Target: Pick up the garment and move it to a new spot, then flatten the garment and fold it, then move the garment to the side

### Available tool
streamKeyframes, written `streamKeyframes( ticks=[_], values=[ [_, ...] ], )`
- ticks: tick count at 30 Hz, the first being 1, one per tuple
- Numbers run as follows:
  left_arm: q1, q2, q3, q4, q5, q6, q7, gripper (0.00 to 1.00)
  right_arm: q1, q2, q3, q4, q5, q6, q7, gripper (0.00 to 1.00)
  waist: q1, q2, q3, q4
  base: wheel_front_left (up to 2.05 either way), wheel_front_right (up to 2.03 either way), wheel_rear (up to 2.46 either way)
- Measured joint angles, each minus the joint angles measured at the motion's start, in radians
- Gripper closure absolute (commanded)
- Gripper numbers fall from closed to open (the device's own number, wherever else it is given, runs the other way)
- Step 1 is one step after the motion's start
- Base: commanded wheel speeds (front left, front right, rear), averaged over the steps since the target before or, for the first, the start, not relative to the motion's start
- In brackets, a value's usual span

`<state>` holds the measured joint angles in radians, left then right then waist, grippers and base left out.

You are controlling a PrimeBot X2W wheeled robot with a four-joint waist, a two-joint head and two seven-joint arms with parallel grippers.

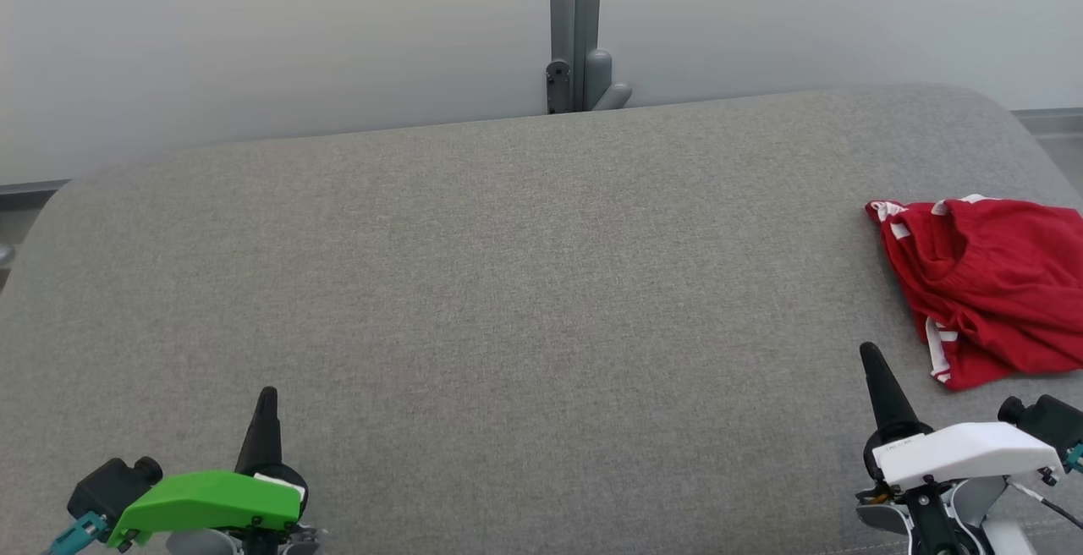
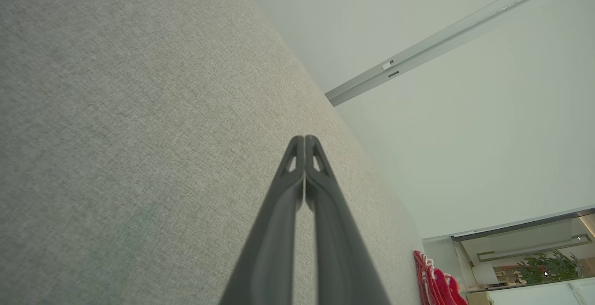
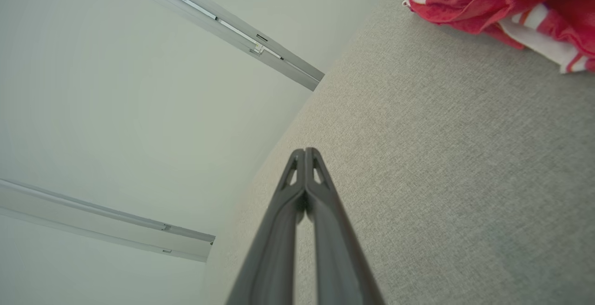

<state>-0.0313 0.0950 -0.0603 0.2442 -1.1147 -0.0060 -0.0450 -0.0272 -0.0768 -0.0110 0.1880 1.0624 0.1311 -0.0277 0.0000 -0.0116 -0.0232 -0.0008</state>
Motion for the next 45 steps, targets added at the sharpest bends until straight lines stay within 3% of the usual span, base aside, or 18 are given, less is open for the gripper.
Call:
streamKeyframes(
  ticks=[45],
  values=[
    [-0.064,-0.028,0.105,0.015,-0.355,-0.088,0.102,1.0,-0.052,-0.002,-0.059,0.04,0.413,-0.001,0.084,1.0,0.0,0.0,0.017,0.0,0.0,0.0,0.0]
  ],
)
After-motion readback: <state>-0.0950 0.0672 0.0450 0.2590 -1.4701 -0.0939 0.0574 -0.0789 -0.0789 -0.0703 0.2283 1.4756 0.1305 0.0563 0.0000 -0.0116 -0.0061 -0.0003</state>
